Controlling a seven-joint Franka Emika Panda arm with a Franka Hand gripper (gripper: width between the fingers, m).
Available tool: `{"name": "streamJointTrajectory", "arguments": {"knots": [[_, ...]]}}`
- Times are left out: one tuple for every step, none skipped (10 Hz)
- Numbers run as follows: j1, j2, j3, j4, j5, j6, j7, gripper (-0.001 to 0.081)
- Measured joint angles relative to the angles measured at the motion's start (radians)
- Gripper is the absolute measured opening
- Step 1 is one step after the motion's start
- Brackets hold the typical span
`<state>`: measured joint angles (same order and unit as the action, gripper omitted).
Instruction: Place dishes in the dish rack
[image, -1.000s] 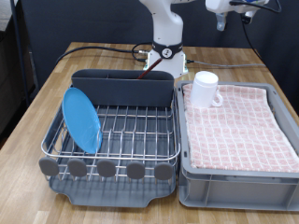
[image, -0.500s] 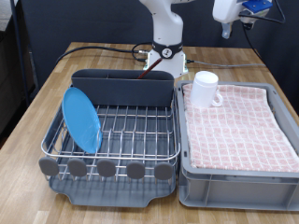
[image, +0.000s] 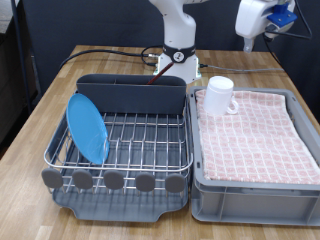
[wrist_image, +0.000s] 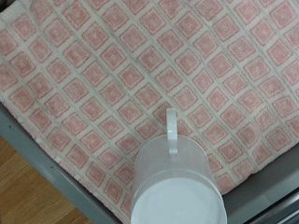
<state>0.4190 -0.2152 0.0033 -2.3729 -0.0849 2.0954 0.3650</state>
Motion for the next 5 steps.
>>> {"name": "streamJointTrajectory", "arguments": {"knots": [[0.000,0.029,0.006,0.001,-0.002,0.023,0.000,0.0802],[0.000,0.053,0.012,0.001,-0.003,0.041,0.001,0.0802],[0.000,0.075,0.018,0.001,-0.010,0.053,0.003,0.0802],[0.000,0.095,0.023,0.000,-0.017,0.062,0.006,0.0802],[0.000,0.112,0.025,-0.002,-0.019,0.076,0.007,0.0802]]}}
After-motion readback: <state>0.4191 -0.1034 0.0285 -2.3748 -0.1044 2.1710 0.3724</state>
